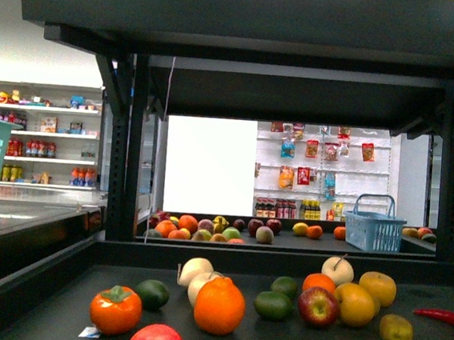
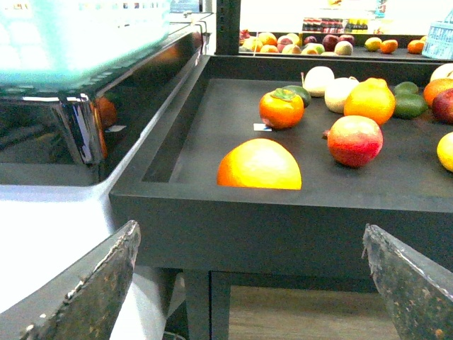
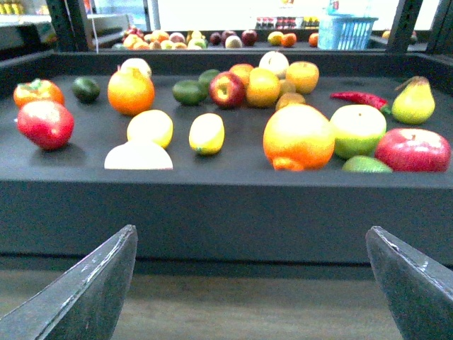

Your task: Pick lemon from shelf

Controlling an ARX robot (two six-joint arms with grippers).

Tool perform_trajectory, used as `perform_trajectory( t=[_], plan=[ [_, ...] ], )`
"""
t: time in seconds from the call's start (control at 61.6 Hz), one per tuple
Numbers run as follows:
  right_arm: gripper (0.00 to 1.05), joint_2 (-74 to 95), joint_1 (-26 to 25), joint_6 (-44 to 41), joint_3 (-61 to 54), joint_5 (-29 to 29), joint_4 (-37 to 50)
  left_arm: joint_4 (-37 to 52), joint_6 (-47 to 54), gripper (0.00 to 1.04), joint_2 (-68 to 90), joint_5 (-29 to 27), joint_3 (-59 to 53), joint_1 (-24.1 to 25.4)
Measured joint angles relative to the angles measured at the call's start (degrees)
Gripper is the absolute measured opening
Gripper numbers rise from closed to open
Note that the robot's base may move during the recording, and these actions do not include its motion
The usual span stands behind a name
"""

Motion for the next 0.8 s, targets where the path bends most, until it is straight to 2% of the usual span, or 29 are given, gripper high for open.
perform_trajectory(
  t=[0.795],
  plan=[
    [0.97,0.0,0.0,0.0,0.0,0.0,0.0,0.0,0.0,0.97,0.0,0.0,0.0,0.0]
  ],
)
